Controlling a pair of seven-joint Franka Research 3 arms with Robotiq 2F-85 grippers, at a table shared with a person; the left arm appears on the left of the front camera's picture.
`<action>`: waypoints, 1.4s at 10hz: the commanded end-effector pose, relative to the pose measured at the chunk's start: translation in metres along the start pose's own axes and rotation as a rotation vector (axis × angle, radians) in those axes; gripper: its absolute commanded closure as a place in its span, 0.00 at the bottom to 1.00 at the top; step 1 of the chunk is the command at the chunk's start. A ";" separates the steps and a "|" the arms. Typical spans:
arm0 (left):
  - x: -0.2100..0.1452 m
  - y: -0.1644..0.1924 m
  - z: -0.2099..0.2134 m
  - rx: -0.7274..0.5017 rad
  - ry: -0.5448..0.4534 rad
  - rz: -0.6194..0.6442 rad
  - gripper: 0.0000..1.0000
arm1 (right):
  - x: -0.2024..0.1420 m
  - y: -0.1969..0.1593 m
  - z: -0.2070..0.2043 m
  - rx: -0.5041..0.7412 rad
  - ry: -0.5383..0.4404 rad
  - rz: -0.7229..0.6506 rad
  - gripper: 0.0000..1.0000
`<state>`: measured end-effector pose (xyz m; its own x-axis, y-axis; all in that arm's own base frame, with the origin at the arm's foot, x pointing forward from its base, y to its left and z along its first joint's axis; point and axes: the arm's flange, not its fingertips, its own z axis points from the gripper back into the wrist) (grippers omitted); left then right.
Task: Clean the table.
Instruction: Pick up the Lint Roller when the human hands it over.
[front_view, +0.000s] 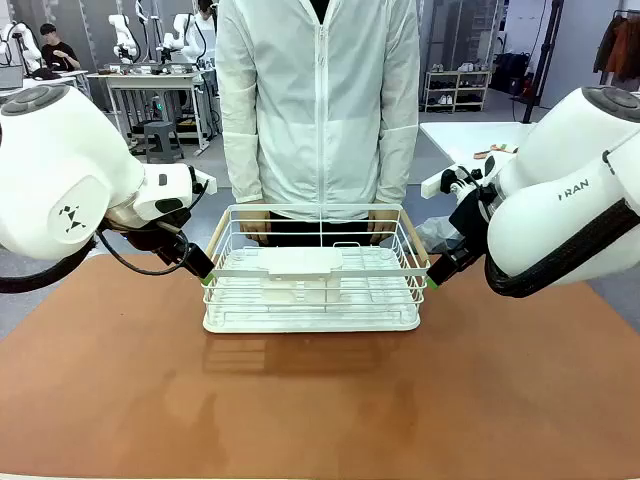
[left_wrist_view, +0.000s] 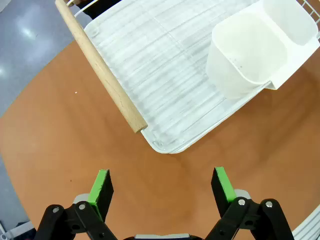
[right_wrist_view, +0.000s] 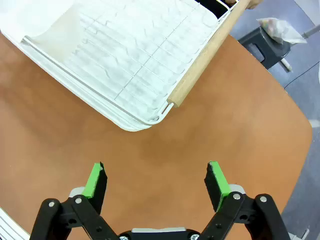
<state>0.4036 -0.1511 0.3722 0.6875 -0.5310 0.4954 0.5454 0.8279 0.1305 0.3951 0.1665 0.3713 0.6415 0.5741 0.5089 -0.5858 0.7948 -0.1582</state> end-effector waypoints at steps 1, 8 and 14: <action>0.000 0.000 0.000 0.000 0.000 0.000 0.00 | 0.000 0.000 0.000 0.000 0.000 0.000 0.00; 0.000 0.000 0.000 0.000 0.000 0.000 0.00 | 0.000 0.000 0.000 0.000 0.000 0.000 0.00; 0.057 0.106 0.121 -0.337 -0.126 0.277 0.00 | 0.045 -0.103 0.092 0.338 -0.113 -0.400 0.00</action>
<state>0.4224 -0.1299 0.4687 0.7208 -0.3563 0.5946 0.5327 0.8336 -0.1463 0.4205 0.1413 0.4491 0.7450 0.3365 0.5759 -0.4947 0.8579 0.1387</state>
